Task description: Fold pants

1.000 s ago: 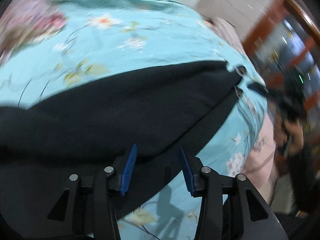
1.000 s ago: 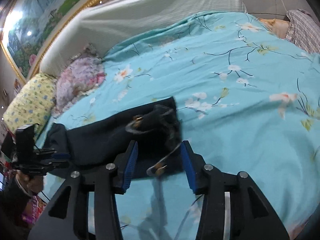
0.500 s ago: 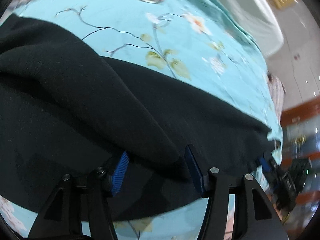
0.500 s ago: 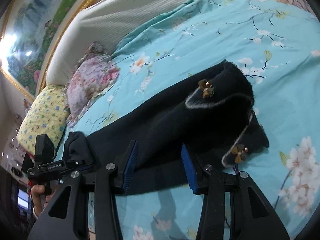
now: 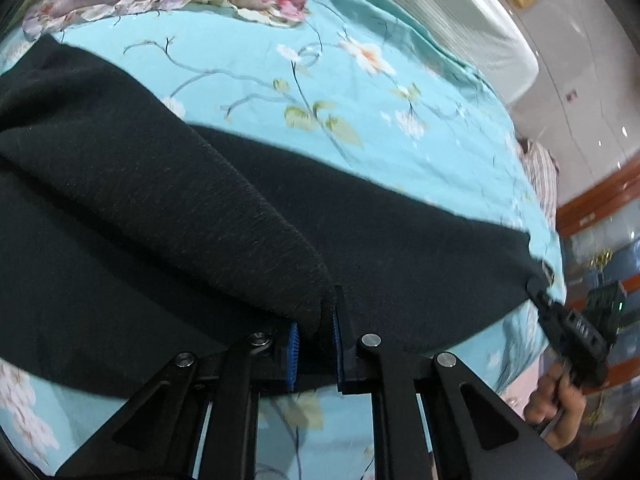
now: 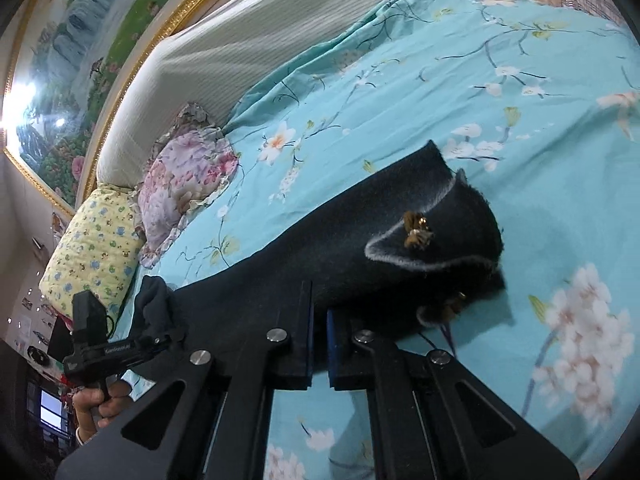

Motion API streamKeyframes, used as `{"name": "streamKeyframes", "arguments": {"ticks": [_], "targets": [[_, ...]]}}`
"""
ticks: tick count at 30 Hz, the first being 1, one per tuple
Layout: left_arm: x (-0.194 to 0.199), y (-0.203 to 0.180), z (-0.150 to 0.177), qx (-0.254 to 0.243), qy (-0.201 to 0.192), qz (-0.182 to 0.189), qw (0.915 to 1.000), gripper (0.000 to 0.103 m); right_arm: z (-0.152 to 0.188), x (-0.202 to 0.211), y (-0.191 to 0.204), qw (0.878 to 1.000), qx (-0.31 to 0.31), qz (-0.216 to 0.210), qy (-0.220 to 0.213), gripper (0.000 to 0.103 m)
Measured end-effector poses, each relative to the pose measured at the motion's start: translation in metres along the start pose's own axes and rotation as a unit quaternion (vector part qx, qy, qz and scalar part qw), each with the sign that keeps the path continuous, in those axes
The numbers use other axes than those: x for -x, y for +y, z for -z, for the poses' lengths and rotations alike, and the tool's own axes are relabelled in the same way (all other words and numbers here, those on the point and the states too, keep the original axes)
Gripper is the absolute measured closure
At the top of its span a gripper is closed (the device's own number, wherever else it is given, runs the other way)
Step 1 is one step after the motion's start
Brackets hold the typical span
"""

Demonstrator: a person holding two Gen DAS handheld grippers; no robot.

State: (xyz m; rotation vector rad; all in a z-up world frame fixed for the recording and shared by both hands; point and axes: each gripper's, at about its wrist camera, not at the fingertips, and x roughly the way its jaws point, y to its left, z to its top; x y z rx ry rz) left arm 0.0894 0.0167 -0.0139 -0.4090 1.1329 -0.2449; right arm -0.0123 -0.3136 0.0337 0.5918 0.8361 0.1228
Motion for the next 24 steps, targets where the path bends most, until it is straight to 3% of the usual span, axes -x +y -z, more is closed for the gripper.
{"name": "streamKeyframes", "arguments": {"ticks": [4, 6, 13, 17, 24], "targets": [[-0.014, 0.013, 0.003, 0.022, 0.011, 0.008, 0.9997, 0.090, 0.007, -0.008, -0.014, 0.999, -0.024, 0.005, 0.031, 0.095], [-0.013, 0.016, 0.001, 0.024, 0.009, 0.017, 0.9995, 0.085, 0.010, -0.013, -0.017, 0.998, -0.037, 0.012, 0.044, 0.094], [0.008, 0.024, 0.009, 0.007, -0.002, 0.027, 0.9996, 0.073, 0.022, 0.009, 0.015, 0.998, 0.020, 0.030, 0.041, 0.077], [0.030, 0.042, 0.015, 0.010, -0.019, 0.016, 0.9996, 0.072, 0.037, 0.009, 0.037, 0.997, 0.044, 0.018, 0.053, 0.077], [0.068, 0.086, 0.003, 0.040, -0.060, -0.003, 0.9974, 0.068, 0.049, -0.032, 0.094, 0.991, 0.093, -0.032, 0.094, 0.077]]}}
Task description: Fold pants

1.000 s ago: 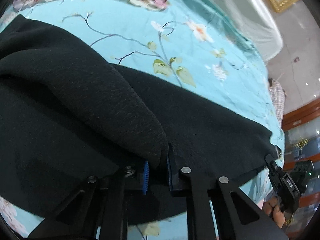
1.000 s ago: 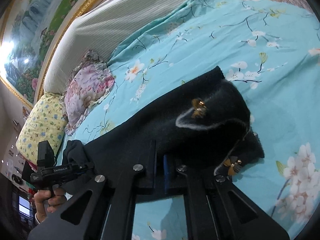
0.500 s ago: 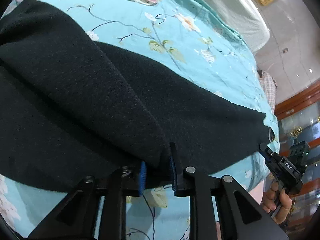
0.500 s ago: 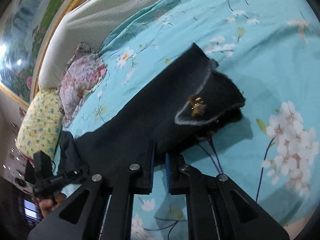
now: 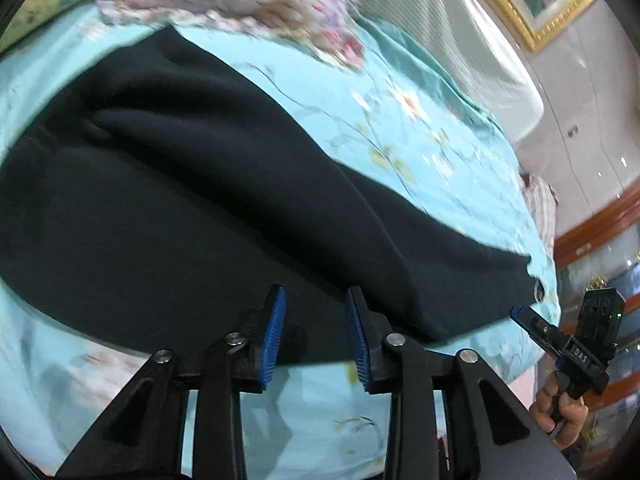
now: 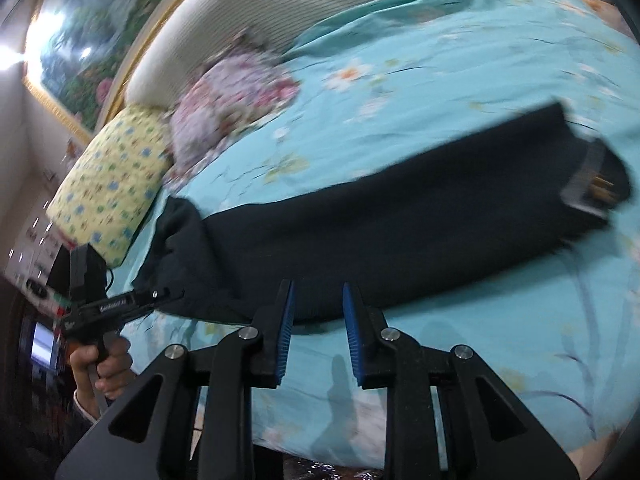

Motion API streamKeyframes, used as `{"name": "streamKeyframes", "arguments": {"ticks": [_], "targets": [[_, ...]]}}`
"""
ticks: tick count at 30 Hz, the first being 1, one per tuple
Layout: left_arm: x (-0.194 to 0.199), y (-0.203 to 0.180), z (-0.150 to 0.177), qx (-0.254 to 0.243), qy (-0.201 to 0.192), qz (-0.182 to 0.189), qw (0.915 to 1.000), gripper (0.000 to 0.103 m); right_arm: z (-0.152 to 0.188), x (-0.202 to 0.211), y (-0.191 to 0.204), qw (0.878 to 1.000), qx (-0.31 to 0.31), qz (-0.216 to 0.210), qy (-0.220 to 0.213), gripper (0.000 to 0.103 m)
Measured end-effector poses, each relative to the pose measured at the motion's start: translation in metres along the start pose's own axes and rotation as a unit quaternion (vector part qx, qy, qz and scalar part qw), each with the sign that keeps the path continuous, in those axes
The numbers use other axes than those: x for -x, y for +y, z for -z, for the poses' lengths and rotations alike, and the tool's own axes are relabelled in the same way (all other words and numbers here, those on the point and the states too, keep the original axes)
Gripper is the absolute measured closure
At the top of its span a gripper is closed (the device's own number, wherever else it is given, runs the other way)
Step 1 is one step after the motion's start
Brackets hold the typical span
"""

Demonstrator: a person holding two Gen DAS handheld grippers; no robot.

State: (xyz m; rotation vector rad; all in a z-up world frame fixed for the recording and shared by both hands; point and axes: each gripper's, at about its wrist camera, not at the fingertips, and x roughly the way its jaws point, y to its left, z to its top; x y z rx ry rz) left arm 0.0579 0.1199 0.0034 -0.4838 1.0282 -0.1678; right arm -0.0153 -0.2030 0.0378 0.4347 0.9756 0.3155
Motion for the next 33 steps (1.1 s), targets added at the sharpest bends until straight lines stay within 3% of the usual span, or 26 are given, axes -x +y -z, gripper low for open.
{"name": "streamKeyframes", "arguments": {"ticks": [11, 19, 20, 26, 33], "targets": [[0.049, 0.086, -0.066, 0.007, -0.035, -0.044, 0.9984, 0.053, -0.033, -0.083, 0.077, 0.994, 0.053, -0.082, 0.057, 0.077], [0.053, 0.111, -0.122, -0.026, -0.032, -0.059, 0.9975, 0.039, -0.048, -0.136, 0.113, 0.986, 0.077, -0.106, 0.099, 0.077], [0.049, 0.112, -0.129, -0.033, -0.028, -0.059, 0.9973, 0.034, -0.051, -0.142, 0.117, 0.986, 0.080, -0.107, 0.102, 0.077], [0.018, 0.123, -0.175, -0.086, 0.014, -0.045, 0.9952, 0.032, -0.066, -0.177, 0.134, 0.980, 0.102, -0.112, 0.129, 0.077], [-0.018, 0.146, -0.208, -0.095, 0.075, -0.003, 0.9927, 0.032, -0.075, -0.206, 0.144, 0.972, 0.118, -0.123, 0.162, 0.077]]}}
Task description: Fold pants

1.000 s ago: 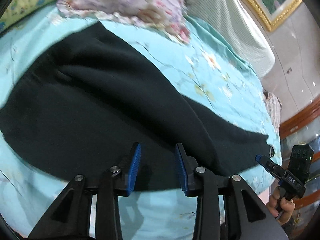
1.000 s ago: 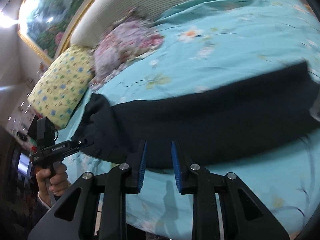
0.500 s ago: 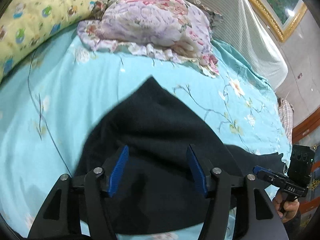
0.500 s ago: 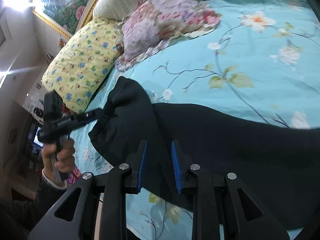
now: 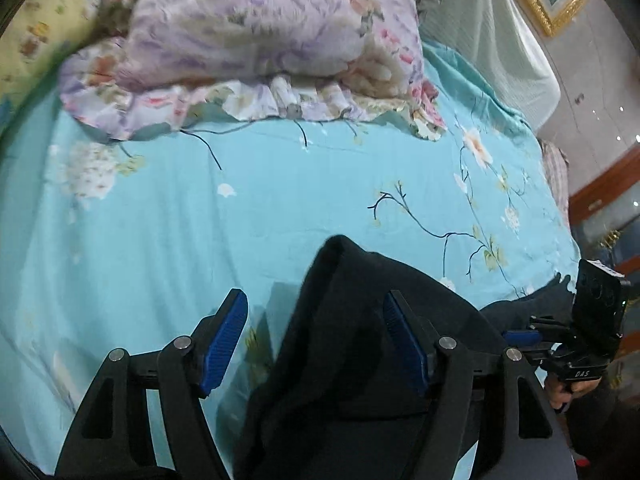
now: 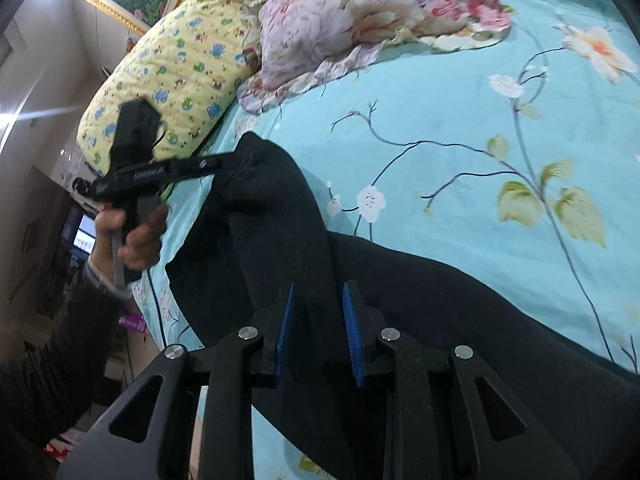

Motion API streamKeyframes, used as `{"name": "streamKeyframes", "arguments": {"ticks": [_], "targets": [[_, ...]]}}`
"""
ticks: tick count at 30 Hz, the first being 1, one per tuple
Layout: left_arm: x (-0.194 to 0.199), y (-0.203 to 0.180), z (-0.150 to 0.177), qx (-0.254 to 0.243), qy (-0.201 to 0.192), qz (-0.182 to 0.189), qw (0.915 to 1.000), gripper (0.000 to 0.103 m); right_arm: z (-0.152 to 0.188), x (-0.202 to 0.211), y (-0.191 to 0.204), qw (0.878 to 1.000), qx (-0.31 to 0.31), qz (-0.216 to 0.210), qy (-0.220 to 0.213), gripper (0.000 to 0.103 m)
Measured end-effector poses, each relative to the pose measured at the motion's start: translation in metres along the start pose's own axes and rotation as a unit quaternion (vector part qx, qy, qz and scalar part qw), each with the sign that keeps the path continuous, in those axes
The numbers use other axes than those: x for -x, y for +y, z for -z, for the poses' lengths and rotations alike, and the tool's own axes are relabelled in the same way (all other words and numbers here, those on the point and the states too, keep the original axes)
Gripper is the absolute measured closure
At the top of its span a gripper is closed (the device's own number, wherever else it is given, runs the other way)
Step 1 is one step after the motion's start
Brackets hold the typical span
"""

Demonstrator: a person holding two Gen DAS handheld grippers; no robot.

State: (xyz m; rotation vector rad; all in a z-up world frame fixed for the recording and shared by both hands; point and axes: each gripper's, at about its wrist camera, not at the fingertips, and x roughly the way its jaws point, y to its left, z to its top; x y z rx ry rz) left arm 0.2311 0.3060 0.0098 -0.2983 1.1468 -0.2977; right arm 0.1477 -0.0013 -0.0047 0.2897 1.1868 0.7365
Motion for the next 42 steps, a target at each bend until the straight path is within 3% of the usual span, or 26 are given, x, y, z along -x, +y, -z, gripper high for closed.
{"name": "streamKeyframes", "arguments": {"ticks": [4, 7, 9, 10, 12, 21, 27, 31, 42], "targets": [[-0.010, 0.001, -0.004, -0.001, 0.016, 0.035, 0.9992, 0.035, -0.001, -0.011, 0.004, 1.000, 0.009, -0.011, 0.015, 0.077], [-0.011, -0.006, -0.002, -0.010, 0.016, 0.050, 0.9986, 0.058, 0.000, -0.016, 0.010, 0.999, 0.020, -0.015, 0.020, 0.077], [-0.008, -0.010, 0.001, -0.013, 0.009, 0.046, 0.9988, 0.084, 0.001, -0.018, 0.014, 0.999, 0.033, -0.011, 0.020, 0.083], [-0.004, -0.012, 0.003, -0.014, 0.003, 0.044, 0.9989, 0.088, 0.002, -0.017, 0.017, 0.999, 0.042, -0.007, 0.018, 0.095], [0.006, -0.016, 0.008, -0.019, -0.017, 0.040, 0.9989, 0.092, 0.003, -0.013, 0.024, 0.998, 0.058, 0.005, 0.010, 0.096], [0.072, -0.032, 0.058, -0.035, -0.114, 0.026, 0.9925, 0.094, 0.018, 0.011, 0.064, 0.992, 0.122, 0.012, -0.029, 0.096], [0.095, -0.025, 0.105, 0.000, -0.163, 0.029, 0.9861, 0.094, 0.042, 0.011, 0.080, 0.987, 0.156, 0.008, -0.026, 0.097], [0.096, -0.018, 0.134, 0.029, -0.180, 0.031, 0.9827, 0.094, 0.057, 0.003, 0.085, 0.985, 0.171, 0.014, -0.017, 0.097], [0.088, 0.001, 0.175, 0.084, -0.199, 0.013, 0.9763, 0.091, 0.081, -0.018, 0.099, 0.973, 0.226, 0.049, 0.003, 0.093]]}}
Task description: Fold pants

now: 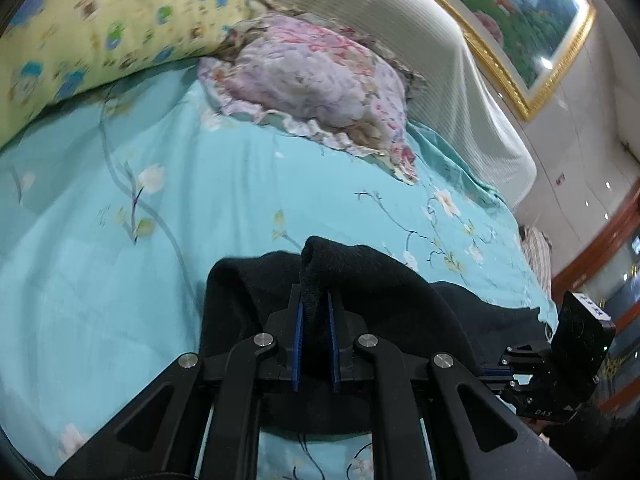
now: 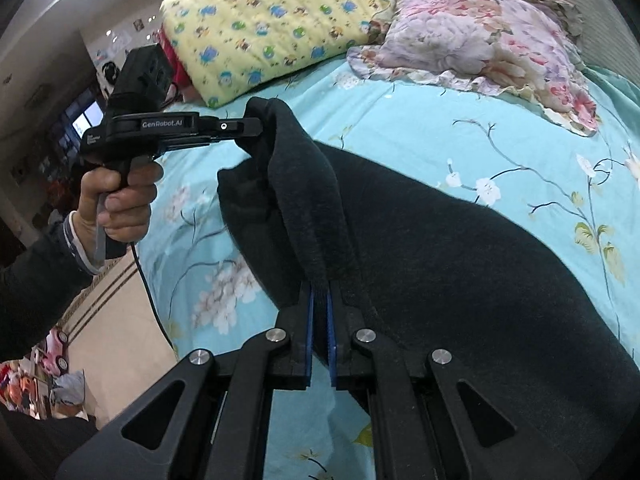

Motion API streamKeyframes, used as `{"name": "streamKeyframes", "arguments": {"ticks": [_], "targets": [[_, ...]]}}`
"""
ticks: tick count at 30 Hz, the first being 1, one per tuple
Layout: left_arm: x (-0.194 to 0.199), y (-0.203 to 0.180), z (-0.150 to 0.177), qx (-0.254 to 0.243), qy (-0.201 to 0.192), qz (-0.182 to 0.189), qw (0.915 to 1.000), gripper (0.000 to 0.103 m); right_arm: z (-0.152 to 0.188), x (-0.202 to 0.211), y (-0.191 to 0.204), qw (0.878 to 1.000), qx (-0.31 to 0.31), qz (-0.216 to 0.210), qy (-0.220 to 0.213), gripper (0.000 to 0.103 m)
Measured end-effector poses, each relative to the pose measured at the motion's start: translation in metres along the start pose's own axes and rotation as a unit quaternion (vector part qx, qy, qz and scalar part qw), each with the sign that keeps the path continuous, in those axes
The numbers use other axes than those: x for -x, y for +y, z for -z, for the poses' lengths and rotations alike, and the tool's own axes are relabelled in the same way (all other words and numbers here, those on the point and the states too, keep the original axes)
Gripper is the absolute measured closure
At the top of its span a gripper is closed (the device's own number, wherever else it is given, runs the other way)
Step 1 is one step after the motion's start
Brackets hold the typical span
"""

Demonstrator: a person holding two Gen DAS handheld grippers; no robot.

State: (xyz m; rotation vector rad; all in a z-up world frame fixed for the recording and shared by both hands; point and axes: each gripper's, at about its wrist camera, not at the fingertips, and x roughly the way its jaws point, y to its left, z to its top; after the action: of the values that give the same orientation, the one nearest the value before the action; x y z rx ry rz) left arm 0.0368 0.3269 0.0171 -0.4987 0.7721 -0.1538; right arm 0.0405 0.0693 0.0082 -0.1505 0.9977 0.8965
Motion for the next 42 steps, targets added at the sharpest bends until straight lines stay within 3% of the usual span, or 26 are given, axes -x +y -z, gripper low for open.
{"name": "streamKeyframes", "arguments": {"ticks": [2, 5, 9, 15, 25, 42], "targets": [[0.002, 0.004, 0.007, 0.013, -0.001, -0.016, 0.9998, 0.087, 0.002, -0.002, 0.000, 1.000, -0.004, -0.002, 0.002, 0.092], [0.008, 0.010, 0.016, 0.035, -0.006, -0.042, 0.9985, 0.073, 0.005, -0.002, 0.002, 1.000, -0.008, -0.007, 0.004, 0.087], [0.022, 0.018, 0.029, 0.081, -0.010, -0.069, 0.9943, 0.066, 0.008, 0.000, 0.006, 1.000, -0.014, -0.022, 0.002, 0.073], [0.045, 0.019, 0.051, 0.139, -0.020, -0.071, 0.9875, 0.049, 0.008, 0.005, 0.010, 0.999, -0.025, -0.031, -0.011, 0.071], [0.054, 0.000, 0.063, 0.182, -0.006, -0.056, 0.9817, 0.042, 0.009, 0.024, -0.007, 0.996, -0.074, -0.040, -0.043, 0.059], [0.023, 0.001, 0.062, 0.207, 0.030, -0.080, 0.9745, 0.038, 0.000, 0.052, -0.064, 0.986, -0.147, -0.002, -0.081, 0.058]]}}
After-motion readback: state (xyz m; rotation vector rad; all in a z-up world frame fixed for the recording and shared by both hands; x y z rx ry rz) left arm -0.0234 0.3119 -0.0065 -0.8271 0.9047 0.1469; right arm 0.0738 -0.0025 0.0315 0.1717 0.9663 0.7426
